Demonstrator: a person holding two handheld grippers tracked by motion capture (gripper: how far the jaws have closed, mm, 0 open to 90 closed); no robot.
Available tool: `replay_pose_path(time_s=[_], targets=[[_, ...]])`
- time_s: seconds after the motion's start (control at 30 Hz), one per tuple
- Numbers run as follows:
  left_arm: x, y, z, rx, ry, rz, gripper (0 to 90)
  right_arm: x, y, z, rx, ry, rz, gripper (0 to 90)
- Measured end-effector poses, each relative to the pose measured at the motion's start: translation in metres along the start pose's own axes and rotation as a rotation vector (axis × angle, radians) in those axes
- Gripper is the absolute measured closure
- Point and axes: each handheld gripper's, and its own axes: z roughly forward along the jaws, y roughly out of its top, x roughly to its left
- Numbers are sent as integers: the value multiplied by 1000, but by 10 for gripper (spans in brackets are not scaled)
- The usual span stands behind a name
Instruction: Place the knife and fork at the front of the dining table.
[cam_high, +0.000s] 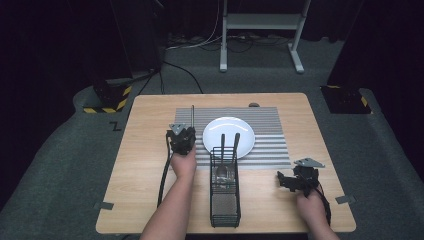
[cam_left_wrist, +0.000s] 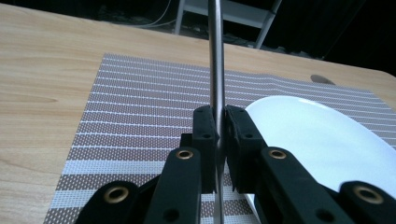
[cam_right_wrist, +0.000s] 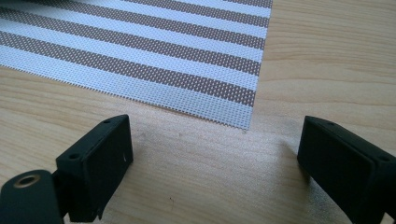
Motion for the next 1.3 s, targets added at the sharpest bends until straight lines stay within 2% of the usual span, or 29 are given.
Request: replay_pose_path(time_s=[0.43, 0.6, 0.7, 1.07, 1.2, 1.3], targets=[[8, -1, 15, 38, 38, -32, 824, 0, 0, 0, 0, 0, 0, 100], [11, -4, 22, 75, 58, -37, 824, 0, 0, 0, 0, 0, 0, 100], [12, -4, 26, 95, 60, -58, 824, 0, 0, 0, 0, 0, 0, 100], [13, -3, 30, 129, 66, -68, 823, 0, 0, 0, 0, 0, 0, 100], [12, -2, 30, 128, 75, -49, 822, 0, 0, 0, 0, 0, 0, 100], [12, -2, 32, 145, 70, -60, 822, 0, 0, 0, 0, 0, 0, 101]])
